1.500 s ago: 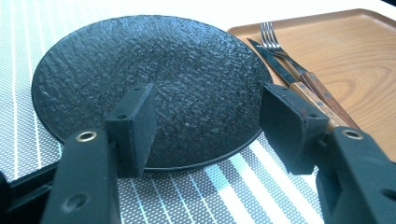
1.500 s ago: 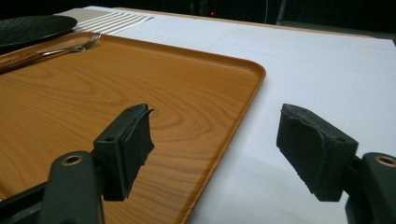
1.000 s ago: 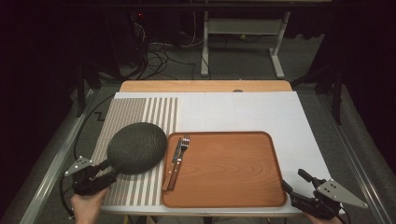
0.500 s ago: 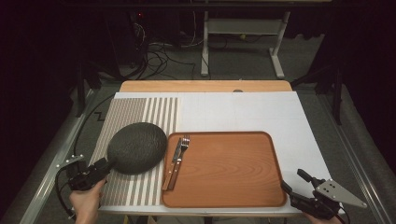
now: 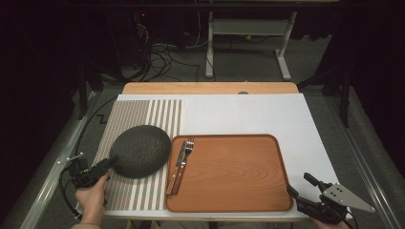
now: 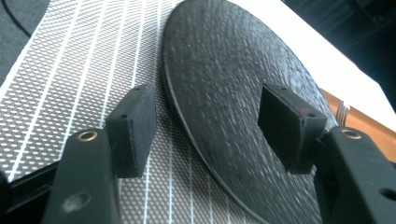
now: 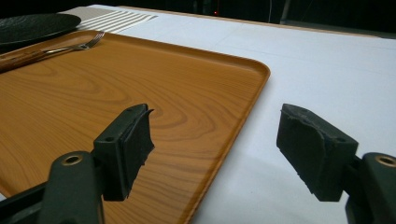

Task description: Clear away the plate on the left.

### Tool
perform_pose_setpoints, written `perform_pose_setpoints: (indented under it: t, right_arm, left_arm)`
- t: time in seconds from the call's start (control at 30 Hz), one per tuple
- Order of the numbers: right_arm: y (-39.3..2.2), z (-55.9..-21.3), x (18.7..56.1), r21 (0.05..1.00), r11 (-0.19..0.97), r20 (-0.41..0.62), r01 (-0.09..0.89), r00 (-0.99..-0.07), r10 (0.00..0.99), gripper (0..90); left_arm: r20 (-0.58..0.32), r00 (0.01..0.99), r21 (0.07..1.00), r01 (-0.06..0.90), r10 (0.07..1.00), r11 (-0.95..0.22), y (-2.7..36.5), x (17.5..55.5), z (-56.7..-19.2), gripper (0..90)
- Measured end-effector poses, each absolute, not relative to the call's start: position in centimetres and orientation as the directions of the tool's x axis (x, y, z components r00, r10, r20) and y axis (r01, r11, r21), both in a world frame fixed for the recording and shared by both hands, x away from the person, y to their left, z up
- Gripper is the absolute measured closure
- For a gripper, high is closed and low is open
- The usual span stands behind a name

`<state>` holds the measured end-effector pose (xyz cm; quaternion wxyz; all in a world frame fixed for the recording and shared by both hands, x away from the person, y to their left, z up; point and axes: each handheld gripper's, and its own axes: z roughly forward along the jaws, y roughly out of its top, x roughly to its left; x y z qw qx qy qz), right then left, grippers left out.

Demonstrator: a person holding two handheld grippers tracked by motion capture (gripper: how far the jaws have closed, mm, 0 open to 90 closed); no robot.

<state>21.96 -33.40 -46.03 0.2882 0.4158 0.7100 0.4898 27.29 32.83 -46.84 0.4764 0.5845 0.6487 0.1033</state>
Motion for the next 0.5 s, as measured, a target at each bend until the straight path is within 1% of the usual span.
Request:
perform_pose_setpoints:
  t: [0.4,0.5]
  right_arm:
    - [-33.3,-46.0,22.0,0.935,0.177,-0.003,0.308,-0.492,0.871,26.9]
    - [-33.4,-46.1,22.0,0.935,0.176,-0.002,0.308,-0.491,0.871,26.9]
  left_arm:
    - [-0.591,0.042,0.620,0.663,0.806,0.420,33.5,29.2,-48.0,36.7]
    - [-0.605,0.021,0.606,0.661,0.796,0.443,33.7,29.7,-48.2,38.9]
